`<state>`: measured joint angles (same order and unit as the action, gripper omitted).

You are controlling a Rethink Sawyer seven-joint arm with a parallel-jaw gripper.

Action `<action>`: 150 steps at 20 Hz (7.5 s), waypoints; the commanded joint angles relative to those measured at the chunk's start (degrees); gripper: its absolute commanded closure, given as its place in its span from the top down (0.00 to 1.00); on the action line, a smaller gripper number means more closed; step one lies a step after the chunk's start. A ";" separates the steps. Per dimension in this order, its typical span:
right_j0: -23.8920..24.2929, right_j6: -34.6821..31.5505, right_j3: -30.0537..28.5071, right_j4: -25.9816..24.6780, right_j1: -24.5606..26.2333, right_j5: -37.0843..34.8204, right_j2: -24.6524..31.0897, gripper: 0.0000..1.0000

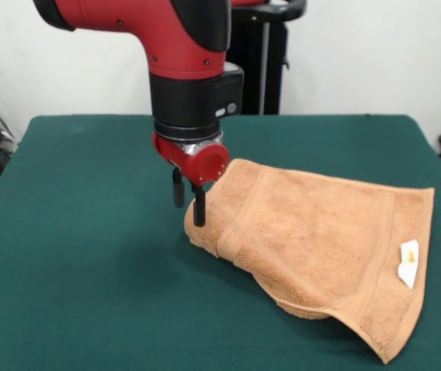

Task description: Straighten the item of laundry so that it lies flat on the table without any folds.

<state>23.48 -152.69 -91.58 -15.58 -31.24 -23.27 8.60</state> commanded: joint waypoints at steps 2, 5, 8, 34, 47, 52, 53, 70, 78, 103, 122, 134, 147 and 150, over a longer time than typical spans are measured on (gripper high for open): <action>-1.63 3.17 -2.19 -3.83 5.29 3.86 3.48 1.00; -1.57 2.63 -2.65 -4.35 5.53 4.74 3.56 1.00; -1.40 2.65 -2.70 -4.50 5.41 4.53 3.86 1.00; -0.98 2.85 -2.03 -4.13 6.07 3.28 3.98 1.00; -0.35 2.15 -4.23 -5.17 7.16 6.53 3.31 1.00; -0.22 2.55 -4.19 -5.36 7.54 6.47 2.99 1.00; -0.22 2.53 -4.26 -5.45 7.59 6.67 2.87 1.00; 1.10 3.06 -6.31 -6.22 6.68 6.87 3.80 1.00; 1.04 3.15 -5.51 -6.05 6.99 6.52 3.77 1.00; -0.79 2.35 -4.37 -5.27 6.26 4.40 2.60 0.00; 3.24 5.66 -5.15 -5.42 3.00 2.16 3.98 0.00; 2.93 6.52 -5.13 -6.22 1.38 0.72 3.89 0.00; 0.55 6.66 -3.92 -10.43 1.97 2.58 2.86 0.00; 0.39 6.61 -3.76 -11.25 2.11 2.72 2.91 0.00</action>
<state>26.43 -152.69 -93.11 -23.20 -30.40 -17.34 8.61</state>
